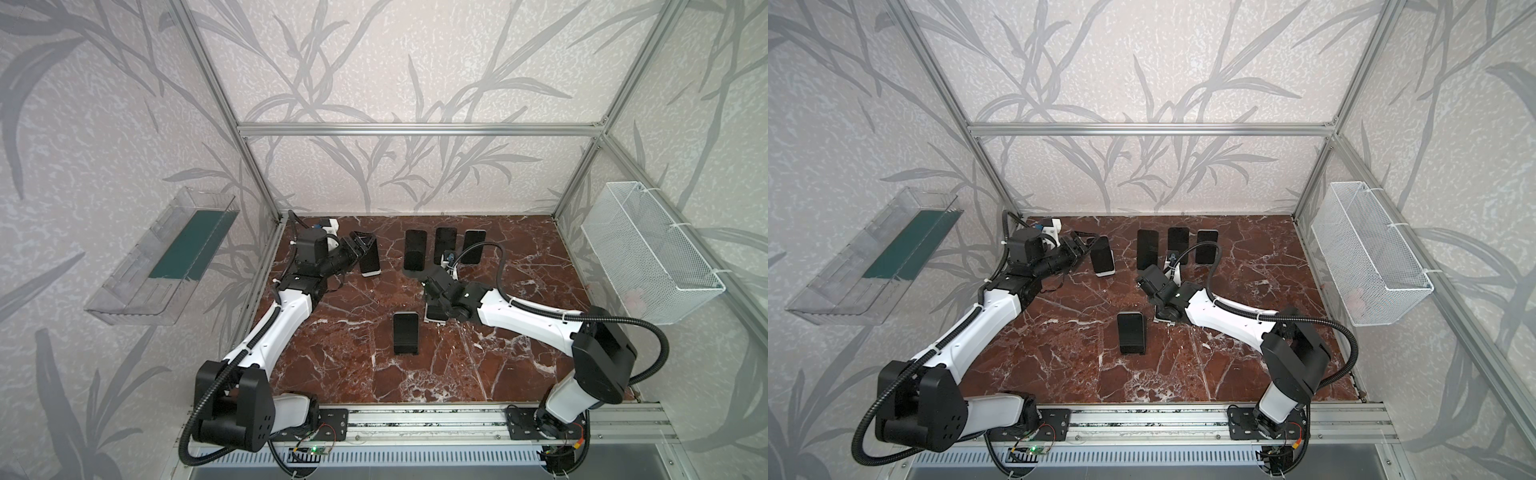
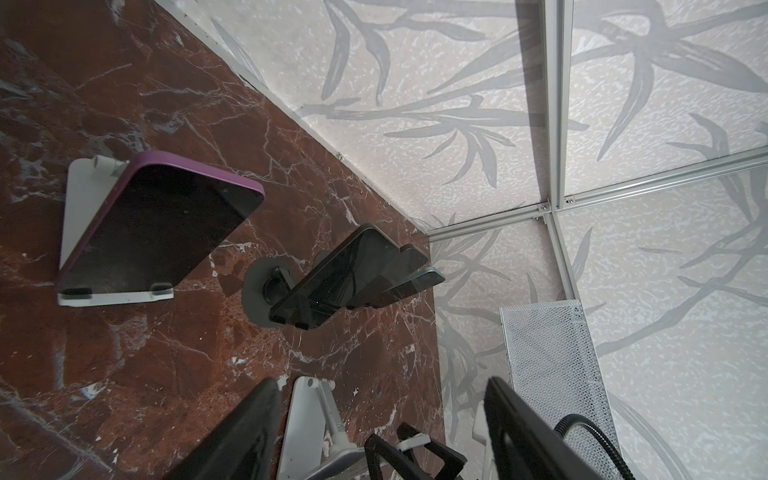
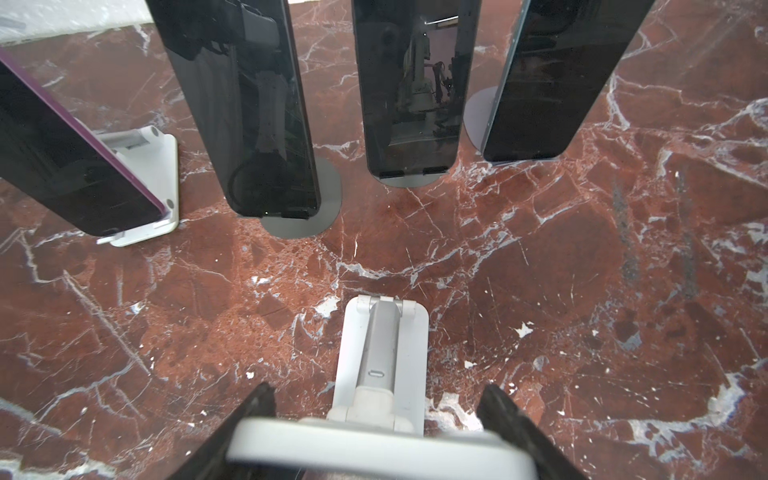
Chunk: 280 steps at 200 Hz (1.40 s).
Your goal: Remove the phone from the phone stand
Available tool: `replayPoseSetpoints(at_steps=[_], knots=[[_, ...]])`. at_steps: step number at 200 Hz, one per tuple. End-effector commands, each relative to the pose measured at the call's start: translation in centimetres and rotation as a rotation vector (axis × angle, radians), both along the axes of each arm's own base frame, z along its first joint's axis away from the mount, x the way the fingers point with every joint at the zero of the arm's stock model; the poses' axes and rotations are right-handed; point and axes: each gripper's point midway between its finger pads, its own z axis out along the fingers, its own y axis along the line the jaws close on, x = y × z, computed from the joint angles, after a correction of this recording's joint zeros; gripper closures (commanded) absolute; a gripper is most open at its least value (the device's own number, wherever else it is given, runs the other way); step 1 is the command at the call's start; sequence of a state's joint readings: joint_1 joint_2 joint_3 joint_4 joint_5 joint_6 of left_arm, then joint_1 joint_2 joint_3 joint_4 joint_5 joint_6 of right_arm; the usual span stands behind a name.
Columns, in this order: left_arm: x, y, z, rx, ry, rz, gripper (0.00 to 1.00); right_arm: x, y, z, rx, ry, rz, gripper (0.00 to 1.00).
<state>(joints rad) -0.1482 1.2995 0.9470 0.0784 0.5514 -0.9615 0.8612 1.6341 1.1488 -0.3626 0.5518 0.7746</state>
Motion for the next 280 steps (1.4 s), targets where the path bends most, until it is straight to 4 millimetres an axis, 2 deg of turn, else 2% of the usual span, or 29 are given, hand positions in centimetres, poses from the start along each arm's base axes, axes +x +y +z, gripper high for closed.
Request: replayPoseSetpoints(at_steps=[1,57,102,147,182,232,252,280], knots=[[-0.2,-0.2,0.8,0.003,-0.022,-0.010,0.22,0.3,0.8,2.7,0.036,-0.039,0.030,0.33],[-0.4,-0.2,1.2,-0.001,-0.029,-0.012,0.22,0.1,0.0,5.1,-0.012,-0.093,0.078,0.35],[-0.5,-0.4,1.3,0.000,-0.036,-0.015,0.22,0.2,-2.3,7.3,-0.125,-0.146,0.111,0.36],[-0.5,-0.5,1.0,0.019,-0.033,-0.013,0.22,0.7,-5.1,7.8,-0.081,-0.120,0.150,0.36],[-0.5,-0.4,1.0,0.027,-0.034,-0.014,0.22,1.0,-9.7,8.3,-0.146,-0.139,0.133,0.36],[-0.4,-0.5,0.7,0.031,-0.030,-0.019,0.22,1.7,-19.4,7.6,-0.243,-0.105,-0.051,0.37],[-0.3,-0.5,0.5,0.037,-0.026,-0.017,0.22,2.3,-21.6,7.0,-0.257,-0.096,-0.093,0.37],[-0.1,-0.5,0.0,0.044,-0.014,-0.015,0.22,3.7,-23.3,6.1,-0.280,-0.072,-0.107,0.38]])
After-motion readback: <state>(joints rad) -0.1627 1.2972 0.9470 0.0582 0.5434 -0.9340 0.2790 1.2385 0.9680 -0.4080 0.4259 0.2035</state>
